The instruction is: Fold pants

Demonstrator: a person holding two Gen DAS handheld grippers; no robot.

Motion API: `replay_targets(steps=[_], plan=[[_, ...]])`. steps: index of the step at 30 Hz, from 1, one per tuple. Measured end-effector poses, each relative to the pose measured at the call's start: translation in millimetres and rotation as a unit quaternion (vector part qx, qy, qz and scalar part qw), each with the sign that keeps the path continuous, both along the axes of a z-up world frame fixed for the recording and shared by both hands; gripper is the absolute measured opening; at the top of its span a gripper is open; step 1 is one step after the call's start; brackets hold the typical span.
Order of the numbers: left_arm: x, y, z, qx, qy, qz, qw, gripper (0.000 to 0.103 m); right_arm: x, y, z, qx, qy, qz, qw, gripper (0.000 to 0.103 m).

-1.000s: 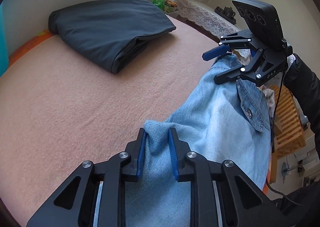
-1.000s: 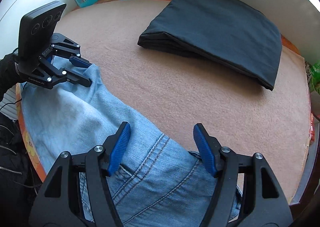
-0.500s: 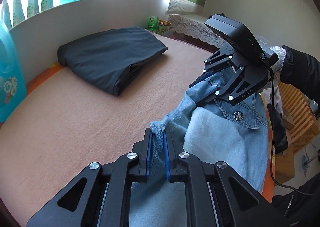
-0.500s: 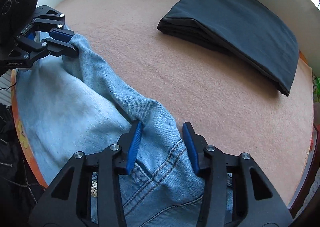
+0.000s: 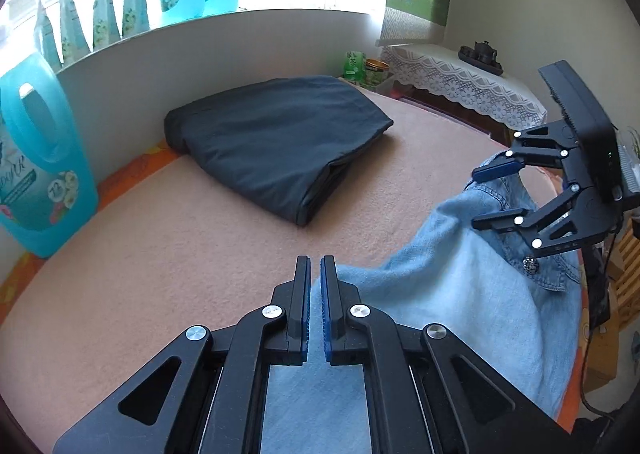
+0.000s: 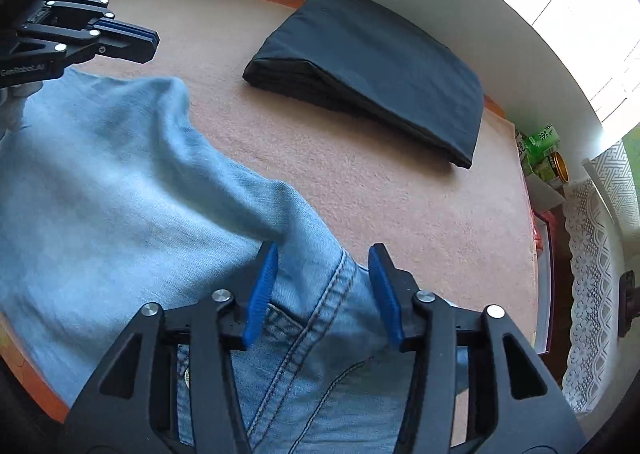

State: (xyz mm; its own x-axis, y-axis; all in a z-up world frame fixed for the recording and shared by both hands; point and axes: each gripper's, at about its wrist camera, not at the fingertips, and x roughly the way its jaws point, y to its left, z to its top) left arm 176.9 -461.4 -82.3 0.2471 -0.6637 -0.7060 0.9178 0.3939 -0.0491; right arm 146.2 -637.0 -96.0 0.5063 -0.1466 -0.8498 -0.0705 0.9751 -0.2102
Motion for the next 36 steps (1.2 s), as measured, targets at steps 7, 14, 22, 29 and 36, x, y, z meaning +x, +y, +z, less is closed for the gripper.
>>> replay_targets(steps=[7,14,22,29,36], plan=[[1.6,2.8,-5.4,0.007,0.047,-0.021,0.9986,0.014,-44.4,-105.4,12.6,0.115,-0.059,-0.187,0.974,0.065],[-7.1,-12.3,-23.1,0.021,0.076,-0.039,0.9961,0.041,-58.6,-167.2,-36.0,0.290,-0.043,-0.253,0.922,0.068],[-4.5,-18.0,-39.9,0.044,0.068,-0.012,0.9966,0.041,-55.7,-156.5,-48.4,0.363,-0.061,-0.233,0.900,0.041],[0.3,-16.4,-44.1,0.048,0.041,0.027,0.9976,0.046,-77.4,-111.6,12.1,0.235,-0.137,-0.234,0.933,0.017],[3.4,-10.1,-31.8,0.052,-0.009,0.059,0.9968,0.047,-52.7,-113.2,-16.3,0.147,-0.056,-0.276,0.948,0.032]])
